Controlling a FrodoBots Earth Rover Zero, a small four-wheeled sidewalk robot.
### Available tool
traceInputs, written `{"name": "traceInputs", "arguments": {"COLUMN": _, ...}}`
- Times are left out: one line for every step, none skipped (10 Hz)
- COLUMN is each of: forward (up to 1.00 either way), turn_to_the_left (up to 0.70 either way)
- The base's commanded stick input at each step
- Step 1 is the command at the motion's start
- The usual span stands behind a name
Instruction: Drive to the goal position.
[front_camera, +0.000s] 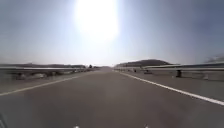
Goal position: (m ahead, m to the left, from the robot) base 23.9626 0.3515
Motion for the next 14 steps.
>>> {"name": "traceInputs", "arguments": {"forward": 1.00, "turn_to_the_left": 0.00}}
{"name": "traceInputs", "arguments": {"forward": 1.00, "turn_to_the_left": 0.00}}
{"name": "traceInputs", "arguments": {"forward": 1.00, "turn_to_the_left": 0.00}}
{"name": "traceInputs", "arguments": {"forward": 1.00, "turn_to_the_left": 0.01}}
{"name": "traceInputs", "arguments": {"forward": 1.00, "turn_to_the_left": 0.03}}
{"name": "traceInputs", "arguments": {"forward": 1.00, "turn_to_the_left": 0.03}}
{"name": "traceInputs", "arguments": {"forward": 1.00, "turn_to_the_left": 0.03}}
{"name": "traceInputs", "arguments": {"forward": 1.00, "turn_to_the_left": 0.02}}
{"name": "traceInputs", "arguments": {"forward": 1.00, "turn_to_the_left": 0.00}}
{"name": "traceInputs", "arguments": {"forward": 1.00, "turn_to_the_left": 0.00}}
{"name": "traceInputs", "arguments": {"forward": 1.00, "turn_to_the_left": 0.00}}
{"name": "traceInputs", "arguments": {"forward": 1.00, "turn_to_the_left": 0.01}}
{"name": "traceInputs", "arguments": {"forward": 1.00, "turn_to_the_left": 0.04}}
{"name": "traceInputs", "arguments": {"forward": 1.00, "turn_to_the_left": 0.05}}
